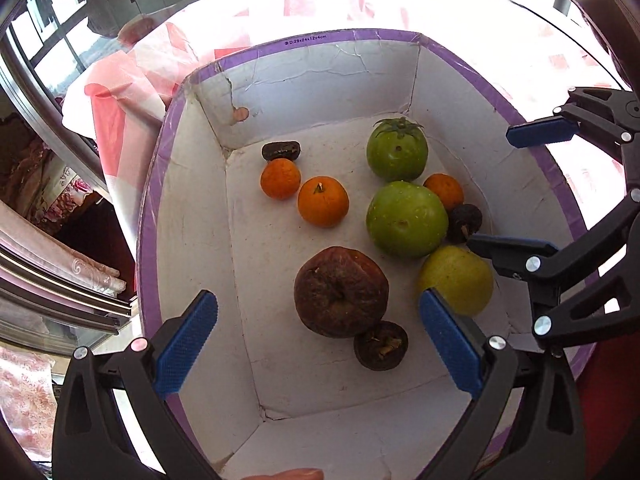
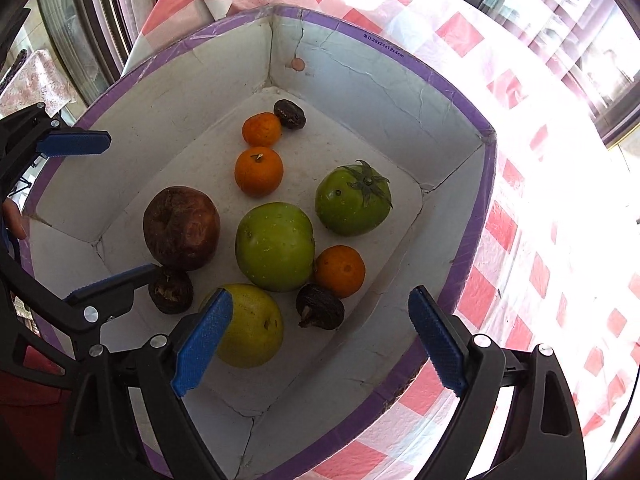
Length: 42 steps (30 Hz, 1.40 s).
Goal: Organize fruits
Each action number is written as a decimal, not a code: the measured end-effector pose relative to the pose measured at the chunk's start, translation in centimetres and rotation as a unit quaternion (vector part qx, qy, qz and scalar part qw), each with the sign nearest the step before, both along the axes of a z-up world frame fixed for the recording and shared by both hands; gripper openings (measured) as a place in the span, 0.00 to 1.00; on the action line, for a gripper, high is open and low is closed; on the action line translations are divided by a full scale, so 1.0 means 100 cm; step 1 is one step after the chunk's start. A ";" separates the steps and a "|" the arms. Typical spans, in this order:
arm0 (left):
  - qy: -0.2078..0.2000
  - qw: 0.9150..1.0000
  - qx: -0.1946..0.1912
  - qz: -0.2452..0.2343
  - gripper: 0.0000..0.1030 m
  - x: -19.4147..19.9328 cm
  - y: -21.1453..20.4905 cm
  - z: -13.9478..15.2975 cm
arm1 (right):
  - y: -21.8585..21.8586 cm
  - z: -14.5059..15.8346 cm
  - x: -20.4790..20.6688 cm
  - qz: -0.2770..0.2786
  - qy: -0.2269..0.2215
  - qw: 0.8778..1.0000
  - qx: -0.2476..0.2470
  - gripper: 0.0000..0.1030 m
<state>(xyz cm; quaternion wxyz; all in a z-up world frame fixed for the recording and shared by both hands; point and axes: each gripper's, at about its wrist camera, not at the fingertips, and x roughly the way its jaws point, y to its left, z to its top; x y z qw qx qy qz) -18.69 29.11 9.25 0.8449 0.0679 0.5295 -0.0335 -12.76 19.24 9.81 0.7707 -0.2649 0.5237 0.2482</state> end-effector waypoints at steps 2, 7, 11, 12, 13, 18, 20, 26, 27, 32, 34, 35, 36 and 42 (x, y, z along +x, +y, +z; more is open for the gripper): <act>0.004 1.000 0.012 0.006 0.98 0.001 0.001 -0.003 | -0.001 0.001 0.003 -0.010 -0.005 1.000 0.005 0.84; 0.007 1.000 0.000 0.005 0.98 0.000 0.003 -0.004 | -0.004 0.007 0.002 -0.015 -0.012 1.000 0.009 0.84; 0.009 1.000 -0.007 0.006 0.98 -0.001 0.004 -0.005 | -0.004 0.007 0.002 -0.018 -0.014 1.000 0.010 0.84; 0.009 1.000 -0.009 0.007 0.98 -0.001 0.004 -0.005 | -0.004 0.008 0.002 -0.020 -0.015 1.000 0.010 0.84; 0.009 1.000 -0.010 0.009 0.98 -0.001 0.004 -0.005 | -0.004 0.008 0.002 -0.021 -0.015 1.000 0.011 0.84; 0.010 1.000 -0.017 0.012 0.98 -0.002 0.005 -0.006 | -0.003 0.009 0.002 -0.023 -0.016 1.000 0.010 0.84; 0.009 1.000 -0.019 0.014 0.98 -0.002 0.006 -0.005 | -0.003 0.009 0.001 -0.024 -0.017 1.000 0.010 0.84; 0.010 0.999 -0.028 0.021 0.98 -0.001 0.008 -0.006 | -0.006 0.012 -0.003 -0.027 -0.019 0.999 0.015 0.84; 0.011 0.999 -0.029 0.023 0.98 0.000 0.008 -0.006 | -0.006 0.012 -0.004 -0.025 -0.020 0.999 0.014 0.84; 0.014 0.999 -0.027 0.032 0.98 0.001 0.008 -0.007 | -0.004 0.008 -0.004 -0.014 -0.011 1.000 0.016 0.84; 0.014 0.999 -0.025 0.036 0.98 0.002 0.010 -0.007 | -0.005 0.008 -0.002 -0.010 -0.009 1.000 0.021 0.84; 0.014 0.999 -0.024 0.040 0.98 0.003 0.010 -0.008 | -0.005 0.009 0.000 -0.008 -0.009 1.000 0.023 0.84; 0.014 0.999 -0.026 0.042 0.98 0.003 0.011 -0.008 | -0.005 0.009 0.002 -0.006 -0.008 1.000 0.026 0.84; 0.003 0.998 -0.001 0.063 0.98 0.003 0.009 -0.007 | -0.010 0.010 0.008 0.023 0.001 0.999 0.044 0.84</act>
